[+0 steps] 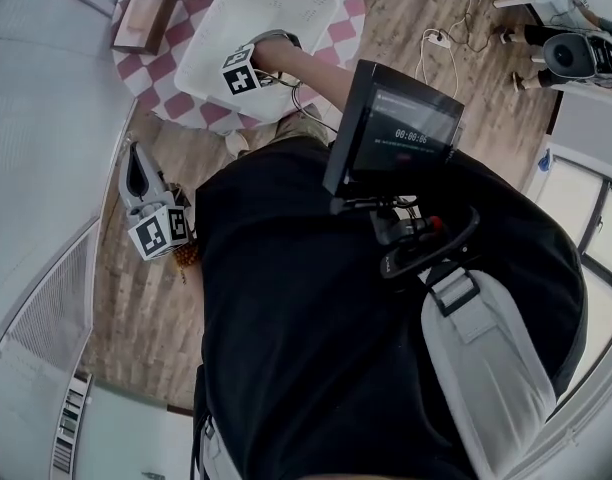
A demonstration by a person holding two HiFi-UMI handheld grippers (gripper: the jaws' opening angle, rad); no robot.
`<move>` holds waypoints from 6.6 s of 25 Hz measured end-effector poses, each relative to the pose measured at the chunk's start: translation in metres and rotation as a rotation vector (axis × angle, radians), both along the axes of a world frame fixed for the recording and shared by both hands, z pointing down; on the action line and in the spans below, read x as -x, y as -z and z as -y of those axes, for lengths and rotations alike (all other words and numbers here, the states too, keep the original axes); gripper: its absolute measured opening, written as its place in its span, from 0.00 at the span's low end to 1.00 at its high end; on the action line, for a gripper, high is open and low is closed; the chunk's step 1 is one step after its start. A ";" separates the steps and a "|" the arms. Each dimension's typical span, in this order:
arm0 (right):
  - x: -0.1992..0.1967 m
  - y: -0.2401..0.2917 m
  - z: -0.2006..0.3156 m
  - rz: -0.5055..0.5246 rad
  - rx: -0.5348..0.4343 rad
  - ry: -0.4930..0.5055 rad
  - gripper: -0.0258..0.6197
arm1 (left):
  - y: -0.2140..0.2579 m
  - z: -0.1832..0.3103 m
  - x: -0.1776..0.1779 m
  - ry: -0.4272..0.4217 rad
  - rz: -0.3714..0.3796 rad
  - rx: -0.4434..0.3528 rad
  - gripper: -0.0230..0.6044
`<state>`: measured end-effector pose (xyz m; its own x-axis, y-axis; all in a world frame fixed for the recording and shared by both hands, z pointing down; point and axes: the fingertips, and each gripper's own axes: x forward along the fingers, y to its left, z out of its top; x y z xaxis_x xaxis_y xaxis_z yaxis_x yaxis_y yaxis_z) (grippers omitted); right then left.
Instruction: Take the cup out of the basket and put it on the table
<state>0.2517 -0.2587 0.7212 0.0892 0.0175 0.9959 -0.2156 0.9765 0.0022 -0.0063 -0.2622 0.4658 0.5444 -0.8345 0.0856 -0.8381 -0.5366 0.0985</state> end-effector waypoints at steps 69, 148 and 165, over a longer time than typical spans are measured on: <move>-0.003 -0.034 0.032 0.150 -0.173 0.598 0.29 | -0.014 -0.042 0.097 0.185 0.036 -0.013 0.05; 0.004 -0.017 -0.027 0.293 0.467 -0.297 0.08 | -0.025 -0.019 0.086 0.089 -0.017 -0.008 0.05; 0.017 0.020 0.003 0.483 0.295 -0.444 0.08 | -0.017 -0.011 0.079 0.047 -0.027 -0.018 0.05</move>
<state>0.2344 -0.2613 0.7014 -0.4383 0.2241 0.8705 -0.5025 0.7418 -0.4440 -0.0848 -0.2511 0.4830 0.5061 -0.8606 0.0564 -0.8597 -0.4983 0.1122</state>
